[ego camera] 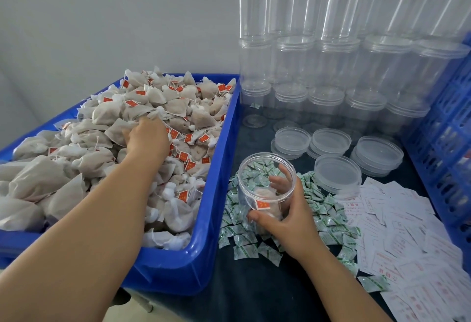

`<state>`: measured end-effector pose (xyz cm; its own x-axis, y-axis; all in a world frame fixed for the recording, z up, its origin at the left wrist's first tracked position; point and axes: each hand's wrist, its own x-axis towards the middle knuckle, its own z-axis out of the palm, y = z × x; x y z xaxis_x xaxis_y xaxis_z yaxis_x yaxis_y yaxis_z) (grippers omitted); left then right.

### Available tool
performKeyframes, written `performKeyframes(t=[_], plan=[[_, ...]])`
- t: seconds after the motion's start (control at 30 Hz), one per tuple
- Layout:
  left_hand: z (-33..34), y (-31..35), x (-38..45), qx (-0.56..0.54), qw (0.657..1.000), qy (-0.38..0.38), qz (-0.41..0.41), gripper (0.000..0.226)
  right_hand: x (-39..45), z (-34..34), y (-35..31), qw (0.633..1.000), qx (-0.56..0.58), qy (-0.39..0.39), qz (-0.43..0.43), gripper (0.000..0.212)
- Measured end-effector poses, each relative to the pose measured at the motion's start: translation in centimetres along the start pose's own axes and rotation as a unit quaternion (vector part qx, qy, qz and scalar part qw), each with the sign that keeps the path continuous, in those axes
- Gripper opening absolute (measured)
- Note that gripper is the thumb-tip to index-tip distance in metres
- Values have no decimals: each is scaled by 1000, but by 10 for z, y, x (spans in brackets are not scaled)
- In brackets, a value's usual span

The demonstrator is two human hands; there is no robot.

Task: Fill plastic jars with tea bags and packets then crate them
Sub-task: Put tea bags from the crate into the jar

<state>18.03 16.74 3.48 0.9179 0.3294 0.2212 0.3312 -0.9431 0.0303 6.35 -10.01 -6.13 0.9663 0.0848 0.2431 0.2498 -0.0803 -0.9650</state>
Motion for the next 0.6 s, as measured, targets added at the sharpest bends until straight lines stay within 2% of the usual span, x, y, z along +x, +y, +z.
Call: performKeyframes(t=[0.27,0.37,0.6], plan=[[-4,-3,-4,-45,996,78,0,14,-1,-1,-2,1000,3,-6,3,86],[-16,-2,-5,-94,989,116,-4,18,-1,0,-1,1000,1,-5,4,87],[-42,14,-16,-258,942,204,73,21,0,0,0,1000,1,-3,8,90]])
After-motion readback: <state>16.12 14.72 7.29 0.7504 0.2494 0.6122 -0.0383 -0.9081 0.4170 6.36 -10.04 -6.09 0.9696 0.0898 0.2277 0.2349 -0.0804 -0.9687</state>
